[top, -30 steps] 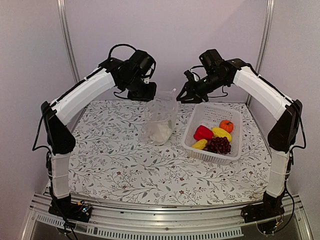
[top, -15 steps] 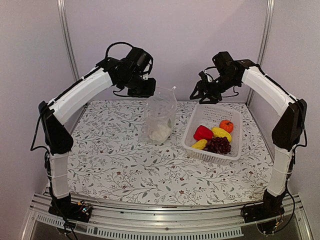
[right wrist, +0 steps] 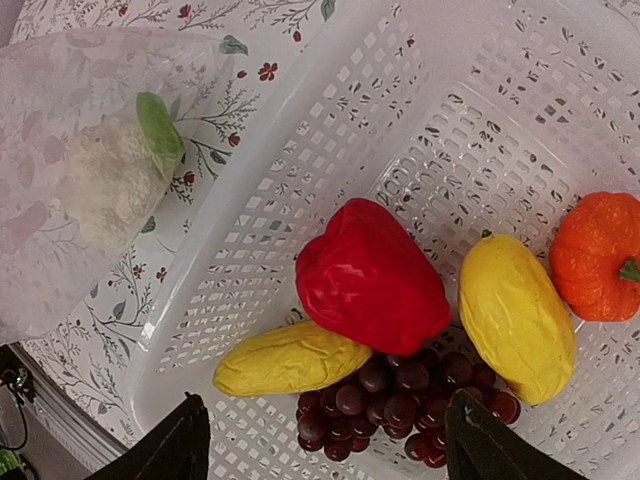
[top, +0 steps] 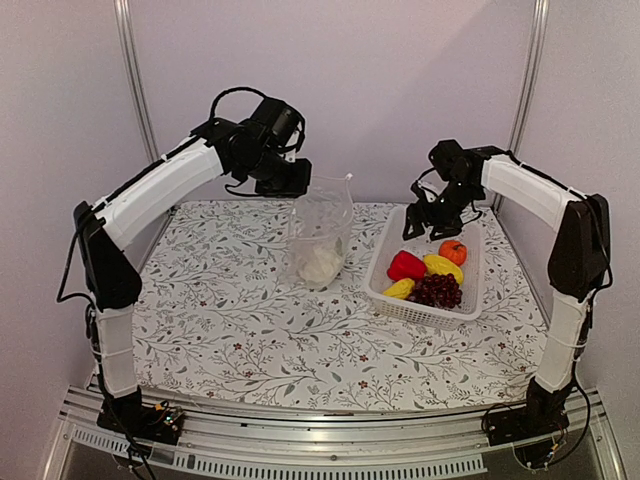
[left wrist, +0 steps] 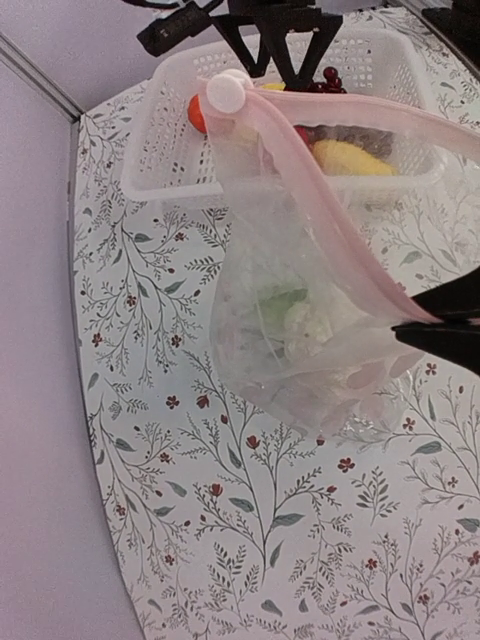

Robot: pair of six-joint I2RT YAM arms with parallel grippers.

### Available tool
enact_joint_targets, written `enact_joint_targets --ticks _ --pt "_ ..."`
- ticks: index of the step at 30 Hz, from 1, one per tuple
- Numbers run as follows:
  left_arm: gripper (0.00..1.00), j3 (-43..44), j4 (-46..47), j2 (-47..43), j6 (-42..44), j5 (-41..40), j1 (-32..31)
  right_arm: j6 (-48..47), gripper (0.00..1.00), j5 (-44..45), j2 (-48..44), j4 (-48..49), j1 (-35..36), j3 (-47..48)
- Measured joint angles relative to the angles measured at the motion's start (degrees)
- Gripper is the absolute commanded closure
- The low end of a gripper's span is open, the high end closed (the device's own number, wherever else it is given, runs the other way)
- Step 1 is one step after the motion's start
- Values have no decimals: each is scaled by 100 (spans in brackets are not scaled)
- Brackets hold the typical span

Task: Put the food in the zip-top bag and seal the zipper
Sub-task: Pick up the fake vegetable from the bin.

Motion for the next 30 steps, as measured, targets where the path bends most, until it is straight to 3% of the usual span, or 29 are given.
enact_joint_targets --ticks 9,30 --pt "100 -219 44 -81 2 114 42 -409 14 282 192 282 0 -216" --pt "100 -699 177 -365 -129 605 160 -774 14 887 1414 564 426 -168"
